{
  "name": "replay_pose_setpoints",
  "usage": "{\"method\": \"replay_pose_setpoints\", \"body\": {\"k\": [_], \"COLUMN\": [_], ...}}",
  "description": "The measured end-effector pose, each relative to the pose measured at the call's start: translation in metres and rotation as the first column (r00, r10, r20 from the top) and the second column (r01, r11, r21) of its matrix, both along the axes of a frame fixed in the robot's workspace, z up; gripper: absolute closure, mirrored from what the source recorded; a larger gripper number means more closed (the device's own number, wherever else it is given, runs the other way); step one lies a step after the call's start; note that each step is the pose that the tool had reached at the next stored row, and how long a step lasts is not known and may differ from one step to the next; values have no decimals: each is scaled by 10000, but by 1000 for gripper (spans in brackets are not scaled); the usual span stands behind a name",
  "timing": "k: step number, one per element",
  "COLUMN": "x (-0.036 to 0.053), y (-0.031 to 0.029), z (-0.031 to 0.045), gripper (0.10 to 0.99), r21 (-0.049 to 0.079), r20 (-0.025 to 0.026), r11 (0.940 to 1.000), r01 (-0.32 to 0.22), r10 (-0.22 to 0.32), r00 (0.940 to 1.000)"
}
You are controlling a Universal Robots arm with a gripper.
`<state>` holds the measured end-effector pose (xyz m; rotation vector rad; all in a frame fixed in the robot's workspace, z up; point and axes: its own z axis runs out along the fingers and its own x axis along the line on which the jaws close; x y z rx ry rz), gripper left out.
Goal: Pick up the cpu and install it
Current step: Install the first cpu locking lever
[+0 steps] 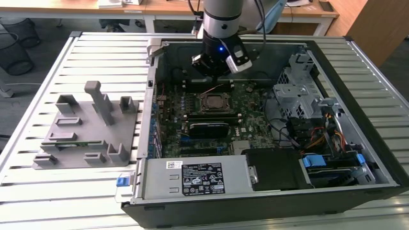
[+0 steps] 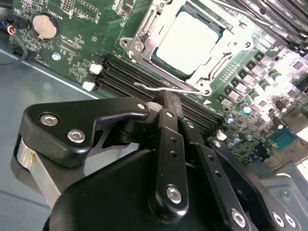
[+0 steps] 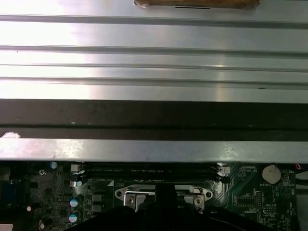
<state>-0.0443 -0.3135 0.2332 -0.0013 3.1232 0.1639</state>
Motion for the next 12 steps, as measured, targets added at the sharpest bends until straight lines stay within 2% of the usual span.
{"method": "replay_pose_setpoints", "body": {"k": [4, 12], "x": [18, 34], "y": [2, 18], "z": [-32, -50], "gripper": [980, 980], "r21": [0, -17], "r20": [2, -2], "r11": [9997, 9997], "r01": [-226, -240], "r10": [226, 240], "r00": [9997, 9997]}}
